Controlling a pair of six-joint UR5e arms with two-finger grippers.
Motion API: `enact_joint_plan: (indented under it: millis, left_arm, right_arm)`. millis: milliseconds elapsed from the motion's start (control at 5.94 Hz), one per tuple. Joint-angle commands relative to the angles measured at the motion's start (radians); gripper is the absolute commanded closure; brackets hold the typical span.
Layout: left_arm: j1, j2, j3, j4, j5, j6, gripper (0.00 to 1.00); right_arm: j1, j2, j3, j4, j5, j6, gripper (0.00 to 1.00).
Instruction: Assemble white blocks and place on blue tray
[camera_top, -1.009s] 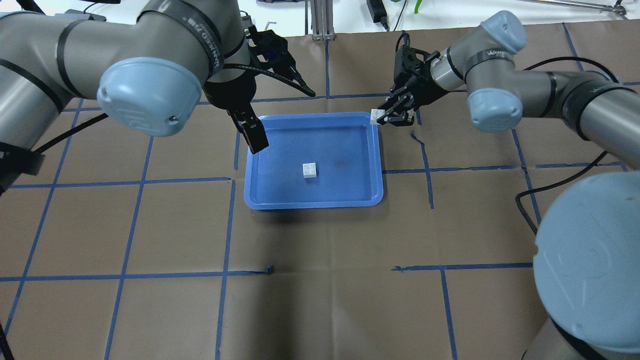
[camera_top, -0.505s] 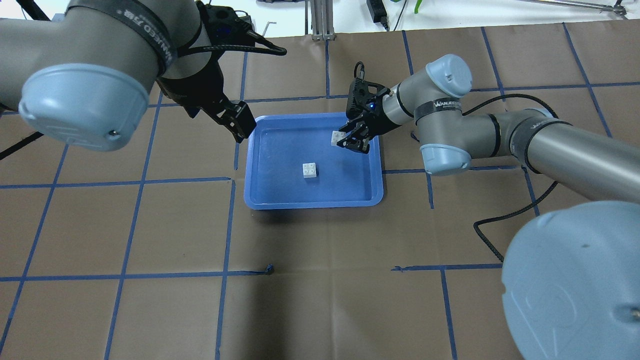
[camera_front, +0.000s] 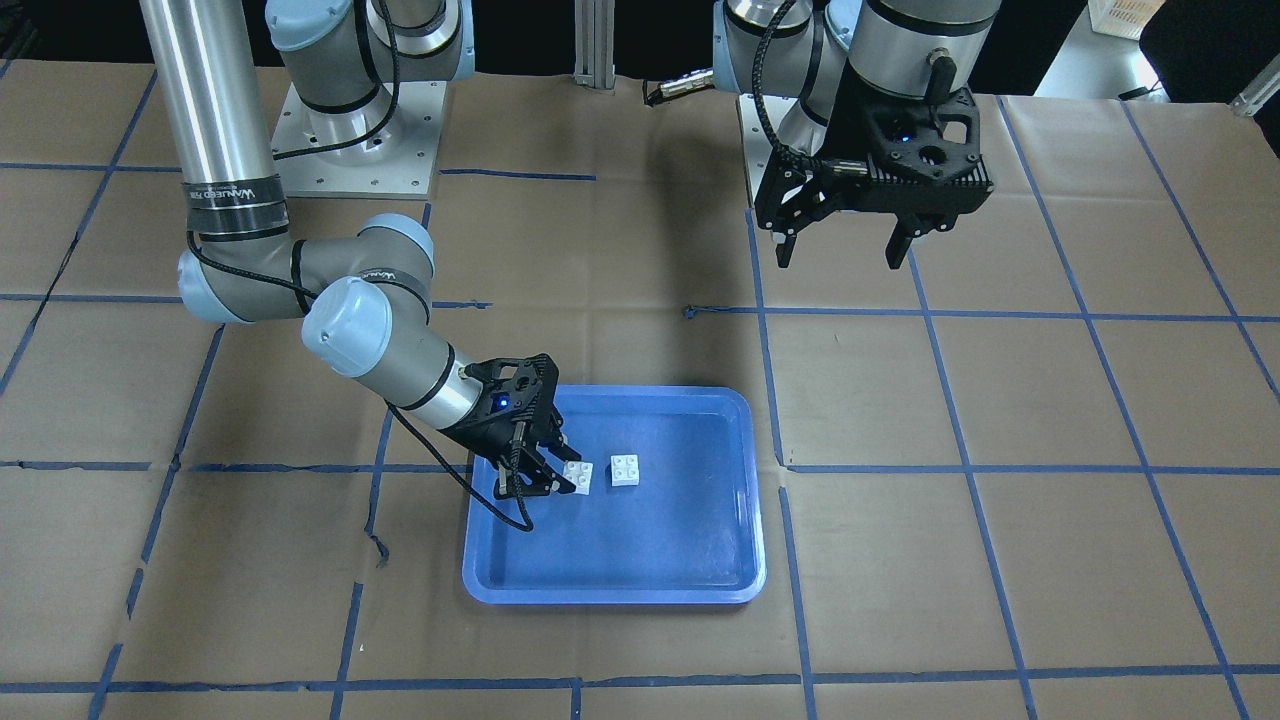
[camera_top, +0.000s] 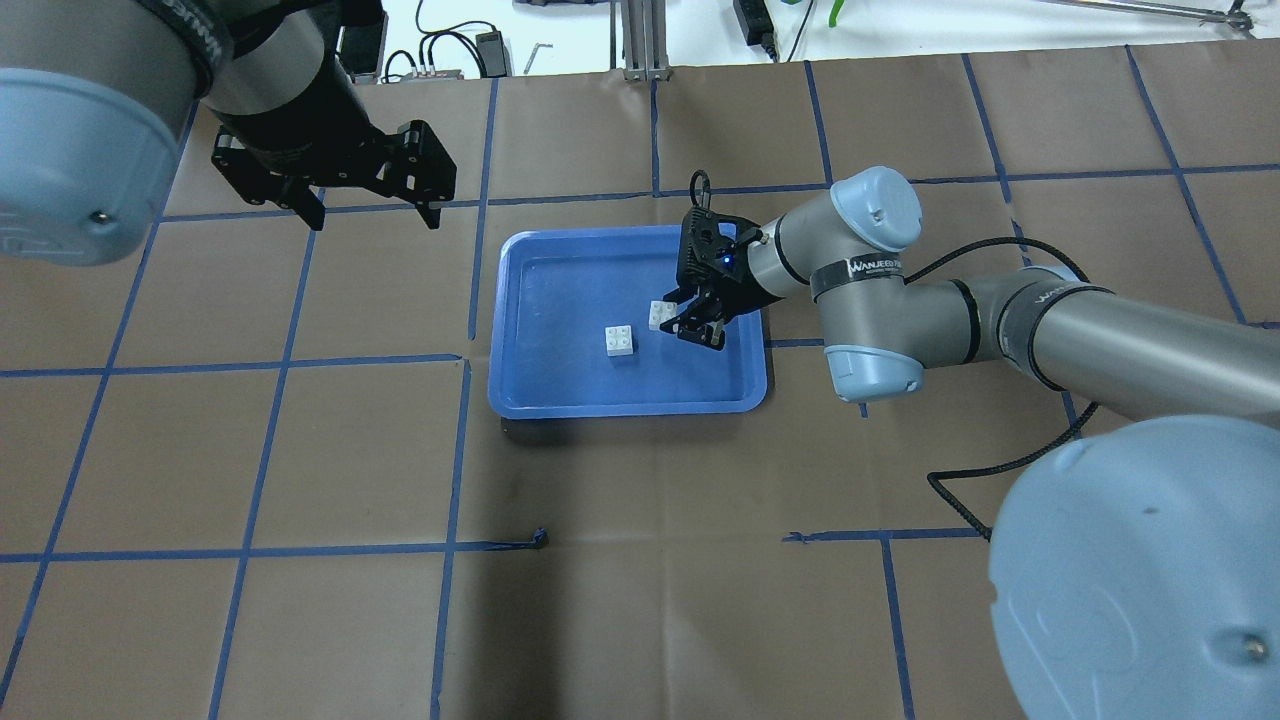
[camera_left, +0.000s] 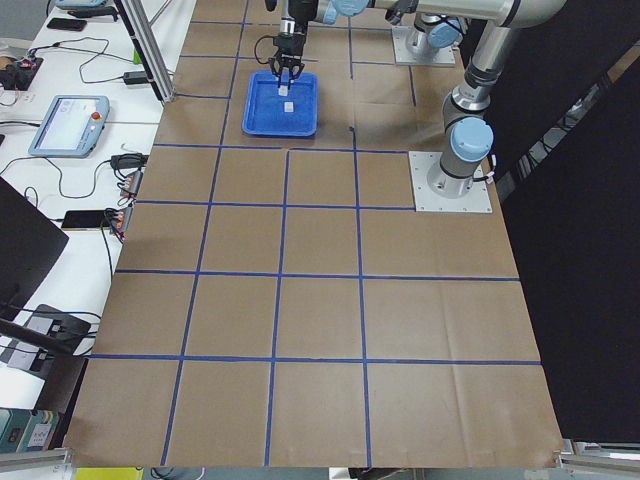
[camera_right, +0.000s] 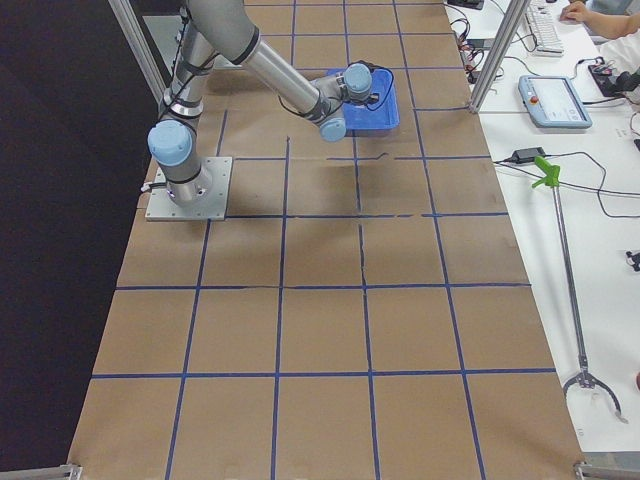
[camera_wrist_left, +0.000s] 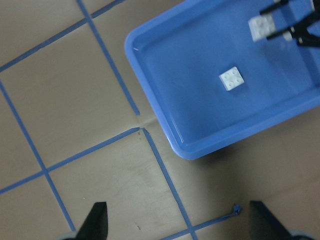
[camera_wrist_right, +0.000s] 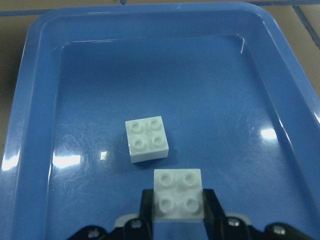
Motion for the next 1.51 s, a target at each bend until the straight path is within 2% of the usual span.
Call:
enact_joint_plan:
  millis: [0,1346]
  left_arm:
    - [0.006,0.017,0.003,-0.046,-0.010,-0.065,0.01]
    - [0.009,0.017,0.004,-0.043,-0.014,-0.063,0.01]
  right_arm:
    - [0.028,0.022,0.009,-0.036,-0.003,0.001,0.78]
    - [0.030,0.042,0.009,-0.056,0.009,0.021,0.78]
